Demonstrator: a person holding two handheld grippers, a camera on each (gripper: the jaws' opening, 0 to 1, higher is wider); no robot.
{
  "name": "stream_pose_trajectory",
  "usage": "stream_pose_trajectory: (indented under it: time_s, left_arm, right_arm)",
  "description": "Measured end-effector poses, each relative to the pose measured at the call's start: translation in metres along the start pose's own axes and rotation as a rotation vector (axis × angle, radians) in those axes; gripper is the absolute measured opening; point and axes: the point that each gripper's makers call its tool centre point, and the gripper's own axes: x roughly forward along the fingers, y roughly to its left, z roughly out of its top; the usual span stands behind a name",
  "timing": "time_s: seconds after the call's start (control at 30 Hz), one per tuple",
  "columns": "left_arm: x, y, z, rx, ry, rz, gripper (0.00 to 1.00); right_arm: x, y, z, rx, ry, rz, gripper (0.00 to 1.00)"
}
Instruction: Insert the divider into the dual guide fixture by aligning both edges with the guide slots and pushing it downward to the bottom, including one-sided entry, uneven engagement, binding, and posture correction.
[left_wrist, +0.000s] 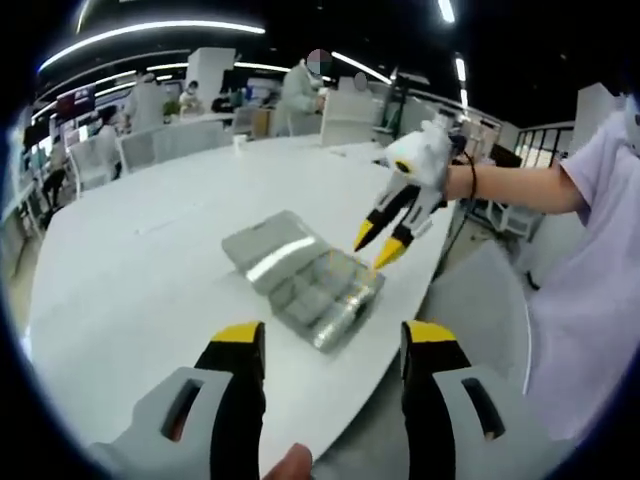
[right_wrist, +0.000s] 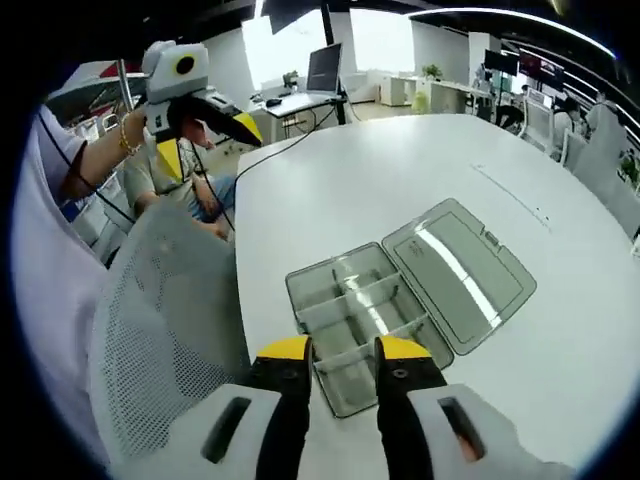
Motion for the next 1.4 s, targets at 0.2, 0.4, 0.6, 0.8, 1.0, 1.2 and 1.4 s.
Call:
stream_pose_trajectory:
  time_s: [0.2,0.4,0.6,0.8,1.0,1.2,1.4]
  left_arm:
    - [0.002,-0.005,-0.003,-0.001,0.006,-0.009,0.53]
    - [0.0,-0.01,-0.003,-0.006,0.003,-0.006,0.53]
    - [-0.008,-0.012,-0.011,-0.02,0.008,0.012,0.54]
    - [-0.011,-0.011,-0.016,-0.042,0.009,0.031,0.54]
    - [-0.013,-0.016,-0.017,-0.07,0.0,0.052,0.54]
    - [-0.014,-0.024,-0.017,-0.069,0.008,0.069,0.54]
    - [-0.015,-0.027,-0.019,-0.063,0.013,0.079,0.54]
  right_arm:
    - [-0.029,0.007,-0.001,0.034,-0.083,-0.05,0.25]
    - [-0.062,0.006,0.001,0.107,-0.208,-0.12,0.26]
    - [-0.091,0.006,-0.008,0.177,-0.295,-0.18,0.27]
    - [-0.105,0.01,-0.021,0.208,-0.323,-0.206,0.3]
    - [-0.112,0.015,-0.024,0.223,-0.367,-0.211,0.3]
    - [-0.113,0.018,-0.024,0.225,-0.397,-0.215,0.3]
    - [-0.118,0.017,-0.025,0.231,-0.414,-0.216,0.3]
